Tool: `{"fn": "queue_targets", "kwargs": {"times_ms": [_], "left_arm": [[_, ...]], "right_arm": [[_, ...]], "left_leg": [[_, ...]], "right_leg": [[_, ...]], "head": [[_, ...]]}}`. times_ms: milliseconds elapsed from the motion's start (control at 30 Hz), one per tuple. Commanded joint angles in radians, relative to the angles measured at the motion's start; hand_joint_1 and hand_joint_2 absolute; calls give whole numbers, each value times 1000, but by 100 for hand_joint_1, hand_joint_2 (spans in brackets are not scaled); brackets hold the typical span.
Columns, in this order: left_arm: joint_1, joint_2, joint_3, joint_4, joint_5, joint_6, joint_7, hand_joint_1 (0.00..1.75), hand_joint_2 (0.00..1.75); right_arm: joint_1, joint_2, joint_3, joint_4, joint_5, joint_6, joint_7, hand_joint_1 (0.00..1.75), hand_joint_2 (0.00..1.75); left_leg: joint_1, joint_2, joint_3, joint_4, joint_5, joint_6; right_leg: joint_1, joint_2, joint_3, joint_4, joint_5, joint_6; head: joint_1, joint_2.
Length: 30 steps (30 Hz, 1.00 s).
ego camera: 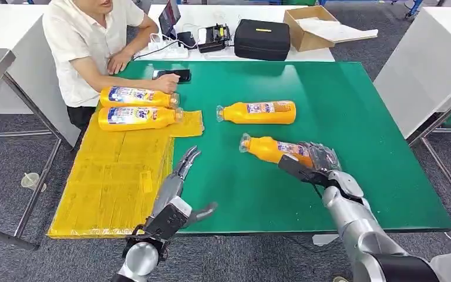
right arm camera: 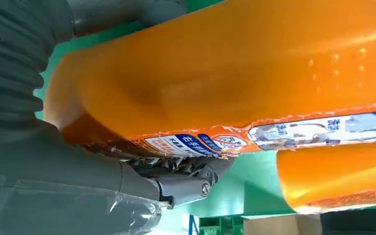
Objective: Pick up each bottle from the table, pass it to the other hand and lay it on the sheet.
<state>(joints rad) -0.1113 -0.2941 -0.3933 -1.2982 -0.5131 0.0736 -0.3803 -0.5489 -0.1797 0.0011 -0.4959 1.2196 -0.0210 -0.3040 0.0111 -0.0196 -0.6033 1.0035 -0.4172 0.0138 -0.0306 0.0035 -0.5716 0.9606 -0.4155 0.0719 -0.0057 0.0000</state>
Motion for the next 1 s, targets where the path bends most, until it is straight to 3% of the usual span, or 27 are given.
{"fn": "queue_targets", "kwargs": {"times_ms": [33, 233, 367, 433, 467, 600, 667, 700, 1000], "left_arm": [[-35, -15, -20, 71, 2, 3, 1, 0, 175], [-44, -21, -12, 71, 29, 2, 0, 0, 175], [-35, -55, 45, 107, 270, -116, 98, 0, 175], [-21, -54, 53, 142, 441, -159, 152, 0, 175], [-17, -52, 53, 156, 481, -160, 154, 0, 0], [-16, -40, 45, 156, 575, -128, 141, 0, 0], [-12, -35, 31, 133, 546, -65, 154, 0, 0], [-6, -31, 22, 120, 547, -72, 150, 0, 175], [-19, -28, 5, 62, 535, -77, 127, 0, 175]], "right_arm": [[50, -14, -38, 113, -3, 31, 2, 175, 175], [54, 6, -58, 58, -125, 72, -110, 175, 175], [119, 23, 21, -145, -276, 111, -182, 175, 175], [141, 26, 75, -268, -382, 153, -191, 175, 175], [145, 31, 96, -316, -426, 175, -185, 175, 175], [150, 61, 178, -466, -592, 230, -163, 175, 175], [179, 85, 221, -550, -618, 201, -139, 175, 175], [192, 96, 234, -578, -627, 193, -128, 175, 175], [246, 190, 316, -677, -696, 175, -100, 175, 175]], "left_leg": [[1, -2, 1, -1, 1, 0], [2, -4, 2, -1, 1, 0], [1, 0, 2, -1, 1, 0], [1, 1, 3, 0, 0, -1], [1, 4, 4, -1, 0, -1], [0, 9, 1, 0, 0, -1], [0, 11, -1, 0, 0, -1], [0, 11, -2, 1, -1, -1], [1, 7, -12, 0, 2, -2]], "right_leg": [[1, -4, 3, -2, 0, -2], [2, -6, 5, -2, 0, -5], [2, -2, 5, -2, 1, -4], [2, -1, 14, -1, 1, -3], [1, 1, 13, -1, 1, -4], [1, 6, 9, 1, 3, -5], [1, 7, 6, 2, 3, -6], [1, 7, 5, 2, 3, -6], [1, 4, -2, 3, 2, -5]], "head": [[0, 0], [0, 0], [0, 0], [0, 0], [0, 0], [0, 0], [0, 0], [0, 0], [0, 0]]}}
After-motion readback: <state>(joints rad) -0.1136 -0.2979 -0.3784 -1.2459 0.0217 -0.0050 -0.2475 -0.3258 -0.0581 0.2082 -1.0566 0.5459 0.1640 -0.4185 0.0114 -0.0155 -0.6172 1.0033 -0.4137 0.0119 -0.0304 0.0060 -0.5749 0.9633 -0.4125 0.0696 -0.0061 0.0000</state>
